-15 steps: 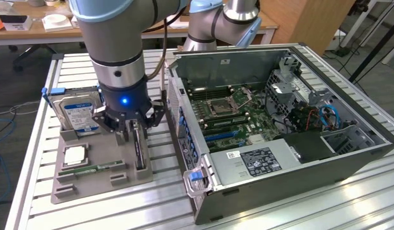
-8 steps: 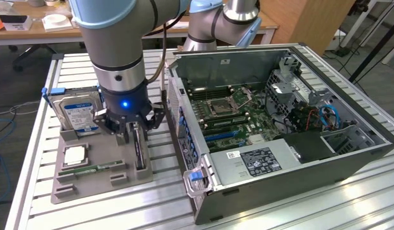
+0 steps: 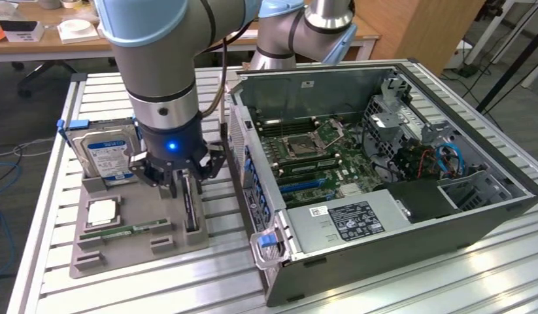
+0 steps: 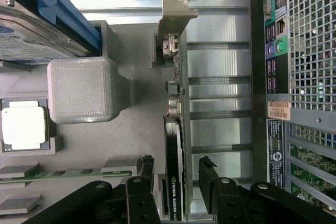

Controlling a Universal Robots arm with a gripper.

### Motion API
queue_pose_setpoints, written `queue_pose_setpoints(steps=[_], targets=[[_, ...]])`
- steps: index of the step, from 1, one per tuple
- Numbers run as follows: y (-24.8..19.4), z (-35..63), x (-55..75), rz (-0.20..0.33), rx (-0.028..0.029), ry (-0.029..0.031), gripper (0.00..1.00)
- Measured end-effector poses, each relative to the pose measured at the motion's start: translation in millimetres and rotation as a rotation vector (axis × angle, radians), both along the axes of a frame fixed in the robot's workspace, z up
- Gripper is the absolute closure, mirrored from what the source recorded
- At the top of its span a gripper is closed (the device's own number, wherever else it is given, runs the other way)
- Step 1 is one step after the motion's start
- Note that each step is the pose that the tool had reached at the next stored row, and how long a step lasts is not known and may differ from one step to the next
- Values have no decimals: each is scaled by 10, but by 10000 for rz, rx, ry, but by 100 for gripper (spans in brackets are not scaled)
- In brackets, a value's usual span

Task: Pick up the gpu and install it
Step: 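Pick up the gpu and move the gpu toward the slot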

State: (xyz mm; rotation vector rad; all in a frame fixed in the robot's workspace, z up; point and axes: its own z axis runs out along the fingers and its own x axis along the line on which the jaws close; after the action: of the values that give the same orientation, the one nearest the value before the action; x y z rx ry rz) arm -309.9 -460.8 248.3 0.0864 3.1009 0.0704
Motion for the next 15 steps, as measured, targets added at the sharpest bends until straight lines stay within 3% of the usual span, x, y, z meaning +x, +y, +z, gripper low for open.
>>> queue_pose_setpoints(steps=[15], targets=[[25, -85, 15, 199, 1, -13, 53]])
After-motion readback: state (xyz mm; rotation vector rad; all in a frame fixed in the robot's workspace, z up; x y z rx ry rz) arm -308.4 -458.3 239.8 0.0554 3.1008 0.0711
